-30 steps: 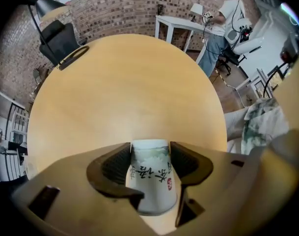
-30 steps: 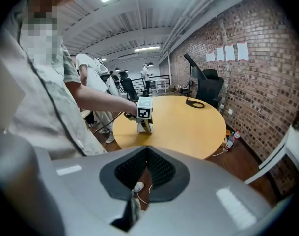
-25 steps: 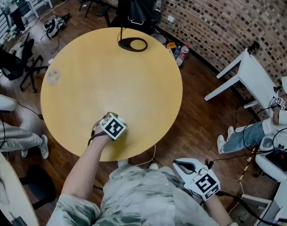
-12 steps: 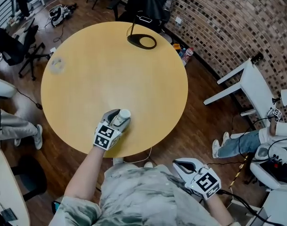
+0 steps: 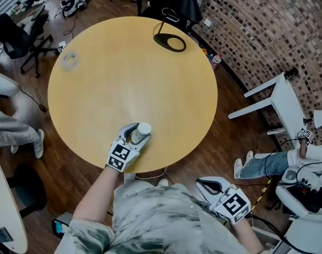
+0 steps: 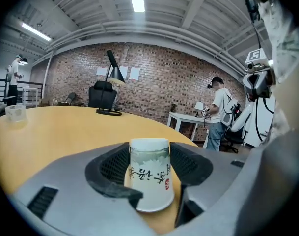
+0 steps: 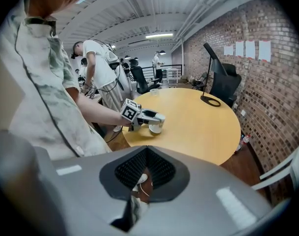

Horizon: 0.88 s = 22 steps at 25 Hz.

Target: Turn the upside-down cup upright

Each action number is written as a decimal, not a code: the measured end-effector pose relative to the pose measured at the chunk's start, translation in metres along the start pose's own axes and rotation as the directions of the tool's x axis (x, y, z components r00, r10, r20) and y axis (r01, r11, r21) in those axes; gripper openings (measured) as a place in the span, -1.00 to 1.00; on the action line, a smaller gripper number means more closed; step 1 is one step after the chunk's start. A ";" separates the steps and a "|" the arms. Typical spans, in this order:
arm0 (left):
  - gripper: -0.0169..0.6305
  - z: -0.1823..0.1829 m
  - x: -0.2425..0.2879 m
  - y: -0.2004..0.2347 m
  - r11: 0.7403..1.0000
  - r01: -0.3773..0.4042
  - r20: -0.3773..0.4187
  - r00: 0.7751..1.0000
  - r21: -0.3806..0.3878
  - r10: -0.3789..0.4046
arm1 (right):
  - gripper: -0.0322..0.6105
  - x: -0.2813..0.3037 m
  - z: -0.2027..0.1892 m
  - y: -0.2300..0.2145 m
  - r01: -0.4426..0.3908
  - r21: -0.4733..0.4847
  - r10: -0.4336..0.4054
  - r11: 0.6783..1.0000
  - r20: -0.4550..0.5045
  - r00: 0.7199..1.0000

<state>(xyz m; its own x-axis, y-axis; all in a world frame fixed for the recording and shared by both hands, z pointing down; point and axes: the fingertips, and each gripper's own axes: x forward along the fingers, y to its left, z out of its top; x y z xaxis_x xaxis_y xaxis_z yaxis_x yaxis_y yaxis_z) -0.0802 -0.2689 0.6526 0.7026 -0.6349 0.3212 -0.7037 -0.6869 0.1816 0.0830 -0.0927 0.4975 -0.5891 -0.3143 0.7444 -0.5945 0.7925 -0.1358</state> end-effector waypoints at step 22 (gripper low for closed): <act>0.07 0.010 -0.042 -0.019 0.985 -0.016 -0.057 0.998 0.172 0.026 | -0.89 -0.004 -0.016 0.036 0.004 0.027 -0.006 1.000 0.072 0.997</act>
<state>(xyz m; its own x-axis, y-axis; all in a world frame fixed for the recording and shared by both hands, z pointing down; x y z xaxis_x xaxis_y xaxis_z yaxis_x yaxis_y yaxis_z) -0.0958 -0.2327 0.6268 0.6772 -0.6313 0.3780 -0.6860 -0.7275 0.0139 0.0728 -0.0544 0.5005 -0.6233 -0.3555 0.6965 -0.6112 0.7770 -0.1504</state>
